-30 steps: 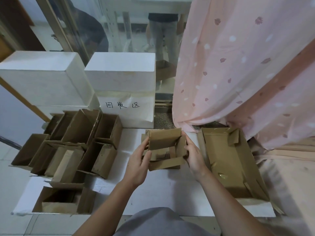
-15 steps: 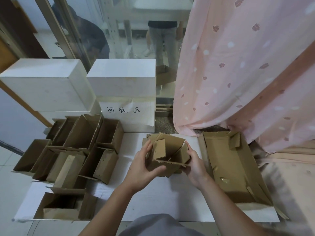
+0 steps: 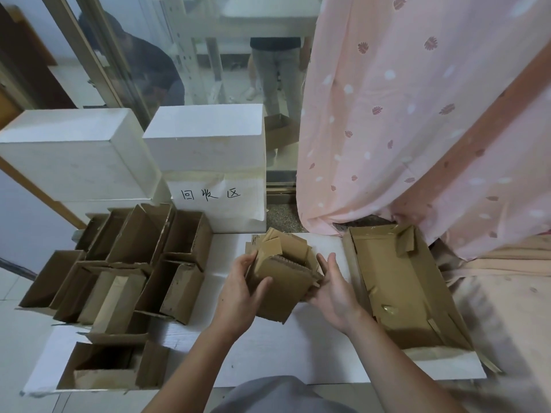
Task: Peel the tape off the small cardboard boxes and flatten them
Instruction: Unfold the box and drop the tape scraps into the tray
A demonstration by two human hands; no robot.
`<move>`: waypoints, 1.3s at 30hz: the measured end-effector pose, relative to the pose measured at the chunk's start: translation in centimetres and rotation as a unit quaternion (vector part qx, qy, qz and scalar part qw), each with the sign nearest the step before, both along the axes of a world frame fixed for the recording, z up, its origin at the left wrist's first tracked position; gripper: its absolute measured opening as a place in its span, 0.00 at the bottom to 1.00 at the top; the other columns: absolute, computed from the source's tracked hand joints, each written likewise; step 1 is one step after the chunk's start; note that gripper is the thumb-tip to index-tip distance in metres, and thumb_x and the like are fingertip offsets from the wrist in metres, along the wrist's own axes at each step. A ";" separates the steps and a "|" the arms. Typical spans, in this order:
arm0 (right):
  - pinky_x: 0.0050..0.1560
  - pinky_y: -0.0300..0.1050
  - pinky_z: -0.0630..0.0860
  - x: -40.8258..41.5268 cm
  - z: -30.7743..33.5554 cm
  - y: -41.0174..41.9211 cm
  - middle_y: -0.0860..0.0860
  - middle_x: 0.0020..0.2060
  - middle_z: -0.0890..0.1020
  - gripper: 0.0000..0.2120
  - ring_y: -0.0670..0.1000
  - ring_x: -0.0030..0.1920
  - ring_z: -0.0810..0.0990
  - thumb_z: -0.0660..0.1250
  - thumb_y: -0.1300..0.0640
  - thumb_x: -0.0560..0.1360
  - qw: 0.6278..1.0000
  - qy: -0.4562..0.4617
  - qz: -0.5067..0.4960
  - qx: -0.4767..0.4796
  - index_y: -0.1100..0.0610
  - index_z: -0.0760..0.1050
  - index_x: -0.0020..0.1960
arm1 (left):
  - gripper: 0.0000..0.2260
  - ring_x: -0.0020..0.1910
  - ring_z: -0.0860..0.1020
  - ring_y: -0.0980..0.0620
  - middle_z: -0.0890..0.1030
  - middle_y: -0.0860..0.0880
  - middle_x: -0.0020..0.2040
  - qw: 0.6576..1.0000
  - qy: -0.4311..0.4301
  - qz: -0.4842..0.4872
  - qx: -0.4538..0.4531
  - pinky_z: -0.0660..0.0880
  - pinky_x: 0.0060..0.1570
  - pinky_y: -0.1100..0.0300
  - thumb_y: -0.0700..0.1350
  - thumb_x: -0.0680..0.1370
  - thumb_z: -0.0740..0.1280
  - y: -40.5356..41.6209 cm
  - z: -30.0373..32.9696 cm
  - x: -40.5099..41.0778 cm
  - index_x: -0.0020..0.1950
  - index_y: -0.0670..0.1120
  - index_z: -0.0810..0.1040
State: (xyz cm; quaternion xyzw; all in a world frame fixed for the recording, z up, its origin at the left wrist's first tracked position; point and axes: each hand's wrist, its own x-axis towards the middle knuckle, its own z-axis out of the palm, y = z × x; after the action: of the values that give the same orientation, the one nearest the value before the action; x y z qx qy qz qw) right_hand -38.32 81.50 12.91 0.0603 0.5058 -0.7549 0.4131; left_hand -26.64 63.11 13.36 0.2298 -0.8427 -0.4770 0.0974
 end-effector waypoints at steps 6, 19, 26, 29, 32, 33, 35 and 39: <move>0.59 0.52 0.80 0.6 -0.5 0.4 0.48 0.64 0.82 0.24 0.52 0.65 0.81 0.66 0.49 0.77 0.996 0.083 0.017 0.018 0.40 0.65 0.72 | 0.18 0.56 0.75 0.59 0.75 0.59 0.63 0.998 -0.008 0.052 0.019 0.75 0.53 0.56 0.51 0.81 0.71 0.7 0.8 -0.3 0.63 0.58 0.64; 0.77 0.54 0.65 0.6 -2.1 -0.7 0.39 0.80 0.57 0.44 0.44 0.79 0.59 0.75 0.49 0.75 0.909 0.326 0.152 0.209 0.34 0.51 0.80 | 0.14 0.49 0.74 0.65 0.74 0.55 0.55 0.990 0.039 0.129 0.035 0.76 0.48 0.61 0.46 0.84 0.67 0.9 1.1 -0.3 0.62 0.52 0.62; 0.79 0.56 0.56 0.5 -2.5 -0.5 0.40 0.80 0.45 0.47 0.49 0.81 0.47 0.78 0.50 0.71 0.858 0.377 0.170 0.305 0.33 0.53 0.79 | 0.18 0.61 0.73 0.72 0.75 0.65 0.64 0.990 0.057 0.106 0.068 0.71 0.57 0.72 0.40 0.84 0.65 -0.5 0.7 -0.1 0.70 0.57 0.72; 0.78 0.53 0.60 0.0 -2.2 0.1 0.42 0.78 0.52 0.56 0.47 0.78 0.55 0.82 0.49 0.66 0.875 0.337 0.192 0.289 0.33 0.47 0.80 | 0.23 0.68 0.71 0.66 0.73 0.63 0.70 0.990 0.045 0.081 0.102 0.68 0.69 0.63 0.40 0.85 0.64 -1.3 0.8 0.0 0.78 0.55 0.69; 0.75 0.47 0.66 -0.5 -2.2 0.7 0.43 0.73 0.66 0.56 0.43 0.74 0.65 0.84 0.45 0.63 0.912 0.290 0.162 0.242 0.31 0.51 0.79 | 0.24 0.71 0.70 0.59 0.71 0.62 0.71 0.986 0.033 0.066 0.152 0.70 0.72 0.58 0.41 0.85 0.64 -2.2 0.8 0.2 0.80 0.56 0.66; 0.74 0.46 0.67 -0.6 -2.3 0.8 0.41 0.73 0.69 0.51 0.42 0.73 0.68 0.82 0.43 0.64 0.926 0.274 0.144 0.216 0.30 0.55 0.77 | 0.23 0.71 0.71 0.58 0.71 0.64 0.70 0.984 0.033 0.063 0.166 0.71 0.71 0.55 0.42 0.85 0.64 -2.4 0.9 0.3 0.79 0.57 0.68; 0.74 0.48 0.68 -0.5 -2.7 0.7 0.38 0.72 0.73 0.40 0.40 0.71 0.71 0.78 0.42 0.70 0.936 0.266 0.121 0.194 0.28 0.60 0.75 | 0.21 0.69 0.72 0.56 0.71 0.65 0.69 0.982 0.031 0.055 0.176 0.75 0.66 0.53 0.43 0.85 0.64 -2.8 1.0 0.5 0.76 0.58 0.70; 0.69 0.42 0.73 -0.1 -3.0 0.4 0.41 0.68 0.78 0.37 0.35 0.64 0.77 0.76 0.57 0.76 0.931 0.288 0.088 0.208 0.38 0.63 0.78 | 0.29 0.65 0.73 0.54 0.69 0.58 0.69 0.985 -0.024 0.007 0.172 0.81 0.58 0.52 0.48 0.80 0.73 -3.4 0.3 0.8 0.77 0.61 0.65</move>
State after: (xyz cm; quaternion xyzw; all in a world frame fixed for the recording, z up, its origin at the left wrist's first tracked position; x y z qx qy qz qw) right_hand -38.46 81.89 9.93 -0.1196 0.7519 -0.5787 0.2925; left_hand -25.86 59.73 13.69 0.2605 -0.7487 -0.6082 0.0400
